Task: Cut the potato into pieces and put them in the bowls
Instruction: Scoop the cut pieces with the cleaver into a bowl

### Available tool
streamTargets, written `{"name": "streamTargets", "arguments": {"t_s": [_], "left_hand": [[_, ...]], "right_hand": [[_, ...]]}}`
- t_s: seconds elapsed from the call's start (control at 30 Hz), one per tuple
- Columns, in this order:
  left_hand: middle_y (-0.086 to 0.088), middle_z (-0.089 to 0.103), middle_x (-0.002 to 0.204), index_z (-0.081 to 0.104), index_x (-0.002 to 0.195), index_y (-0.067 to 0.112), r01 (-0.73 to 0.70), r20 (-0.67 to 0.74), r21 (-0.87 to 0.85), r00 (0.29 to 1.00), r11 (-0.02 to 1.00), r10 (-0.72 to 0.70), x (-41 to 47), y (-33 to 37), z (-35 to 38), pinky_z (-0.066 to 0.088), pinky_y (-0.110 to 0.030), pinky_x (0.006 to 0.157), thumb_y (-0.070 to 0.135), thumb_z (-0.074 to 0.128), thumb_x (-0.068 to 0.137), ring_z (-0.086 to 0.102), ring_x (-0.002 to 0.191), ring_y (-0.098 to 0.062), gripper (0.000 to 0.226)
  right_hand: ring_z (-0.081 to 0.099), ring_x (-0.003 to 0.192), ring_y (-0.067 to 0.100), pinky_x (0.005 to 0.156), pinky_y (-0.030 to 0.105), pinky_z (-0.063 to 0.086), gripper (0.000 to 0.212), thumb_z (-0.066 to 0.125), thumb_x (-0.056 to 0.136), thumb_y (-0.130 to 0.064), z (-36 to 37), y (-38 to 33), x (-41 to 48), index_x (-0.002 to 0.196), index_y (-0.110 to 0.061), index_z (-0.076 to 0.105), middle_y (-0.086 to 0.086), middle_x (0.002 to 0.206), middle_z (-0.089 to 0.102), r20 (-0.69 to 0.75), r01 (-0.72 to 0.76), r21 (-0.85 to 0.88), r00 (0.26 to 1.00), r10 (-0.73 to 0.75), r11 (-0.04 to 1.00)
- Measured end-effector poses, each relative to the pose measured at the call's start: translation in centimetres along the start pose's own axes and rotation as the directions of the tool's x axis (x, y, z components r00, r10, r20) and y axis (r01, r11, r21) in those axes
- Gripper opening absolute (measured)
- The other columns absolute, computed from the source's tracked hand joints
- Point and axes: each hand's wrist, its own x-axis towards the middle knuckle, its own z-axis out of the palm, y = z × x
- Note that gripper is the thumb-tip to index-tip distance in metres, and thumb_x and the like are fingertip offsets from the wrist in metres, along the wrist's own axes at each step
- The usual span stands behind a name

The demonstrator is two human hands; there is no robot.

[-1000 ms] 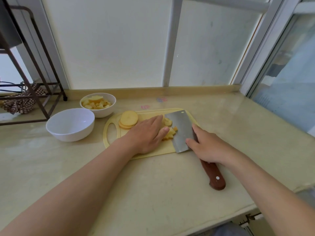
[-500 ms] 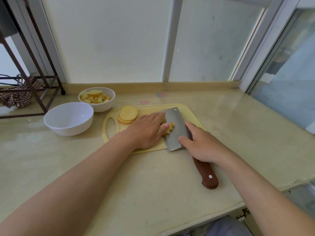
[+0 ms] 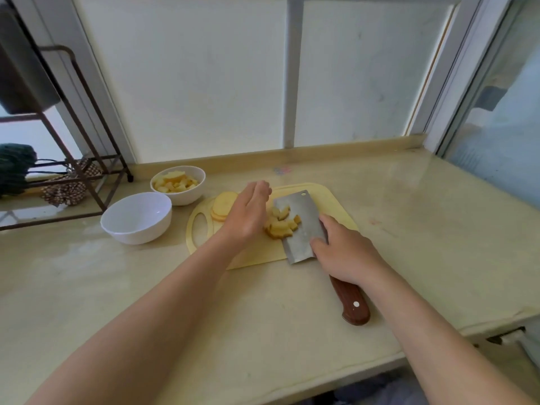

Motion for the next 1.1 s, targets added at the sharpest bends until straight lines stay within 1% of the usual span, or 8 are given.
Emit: {"name": "streamTargets", "arguments": {"t_s": [0.1,0.23,0.33,0.47,0.6,0.67,0.9,1.1], "left_hand": [[0.001,0.056,0.131,0.057,0.101,0.019,0.088,-0.036,0.045,0.996,0.995,-0.086,-0.7,0.7,1.0,0.032,-0.042,0.114,0.051,0.022,0.1,0.044,0.133,-0.014,0.047],[0.005,0.052,0.129,0.056,0.128,0.019,0.132,-0.013,0.049,0.991,0.99,-0.131,-1.7,2.2,2.6,0.03,-0.032,0.108,0.054,0.016,0.102,0.046,0.122,-0.01,0.06],[0.007,0.056,0.099,0.055,0.098,0.02,0.067,0.008,0.198,0.998,0.978,-0.07,-2.1,2.9,4.2,0.033,-0.029,0.084,0.043,0.019,0.106,0.051,0.092,-0.01,0.043],[-0.008,0.059,0.085,0.053,0.084,0.01,0.02,-0.011,0.326,1.0,0.945,-0.017,-1.8,2.4,5.2,0.038,-0.035,0.068,0.031,0.031,0.102,0.054,0.082,-0.027,0.036],[0.0,0.056,0.136,0.052,0.138,0.012,0.083,-0.015,0.384,0.996,0.92,-0.084,-1.9,2.8,5.7,0.033,-0.023,0.091,0.025,0.04,0.101,0.05,0.126,-0.02,0.041],[-0.001,0.05,0.146,0.046,0.145,0.013,0.1,-0.044,0.4,0.995,0.911,-0.09,-1.7,2.7,5.7,0.032,-0.02,0.094,0.023,0.044,0.099,0.048,0.129,-0.017,0.048],[0.004,0.068,0.108,0.067,0.124,0.016,0.107,-0.212,0.091,0.973,0.99,-0.086,-1.5,3.4,5.2,0.051,-0.021,0.078,0.013,0.047,0.093,0.062,0.089,-0.002,0.036],[0.0,0.068,0.116,0.07,0.105,0.019,0.18,-0.285,-0.199,0.93,0.963,-0.232,-1.4,2.9,1.7,0.044,-0.038,0.106,0.013,0.043,0.092,0.059,0.114,-0.014,0.031]], "right_hand": [[0.059,0.096,0.034,0.078,0.039,0.044,0.025,0.038,0.104,-0.038,0.3,0.0,0.3,0.126,-0.026,0.044,0.003,0.101,0.064,0.004,-0.008,-0.021,1.0,0.008,1.0],[0.058,0.105,0.038,0.078,0.04,0.041,0.028,0.034,0.107,-0.042,0.4,-0.9,0.0,0.126,-0.022,0.04,0.012,0.114,0.063,-0.006,-0.027,-0.1,1.0,0.026,0.995],[0.059,0.114,0.039,0.078,0.039,0.04,0.038,0.034,0.108,-0.041,0.1,-1.5,-0.3,0.137,-0.018,0.04,0.014,0.122,0.063,-0.006,-0.036,-0.122,0.999,0.035,0.992],[0.061,0.109,0.038,0.075,0.038,0.041,0.04,0.034,0.108,-0.037,0.0,-1.2,-0.4,0.141,-0.016,0.04,0.013,0.118,0.064,-0.004,-0.009,-0.114,1.0,0.009,0.993],[0.056,0.094,0.034,0.073,0.038,0.04,0.042,0.032,0.108,-0.036,0.0,-1.1,-0.5,0.144,-0.015,0.038,0.012,0.116,0.065,-0.006,0.003,-0.102,1.0,-0.004,0.995],[0.05,0.089,0.031,0.072,0.038,0.04,0.043,0.032,0.108,-0.036,-0.1,-1.0,-0.5,0.146,-0.015,0.037,0.011,0.115,0.065,-0.006,0.002,-0.089,1.0,-0.003,0.996],[0.057,0.096,0.034,0.075,0.039,0.043,0.043,0.033,0.107,-0.039,-0.1,-0.4,-0.5,0.147,-0.021,0.037,0.01,0.113,0.064,-0.011,0.03,-0.027,0.999,-0.031,0.999],[0.061,0.107,0.038,0.082,0.041,0.049,0.04,0.034,0.106,-0.041,0.2,0.1,-0.2,0.141,-0.022,0.041,0.01,0.115,0.065,-0.009,0.023,-0.001,1.0,-0.023,1.0]]}}
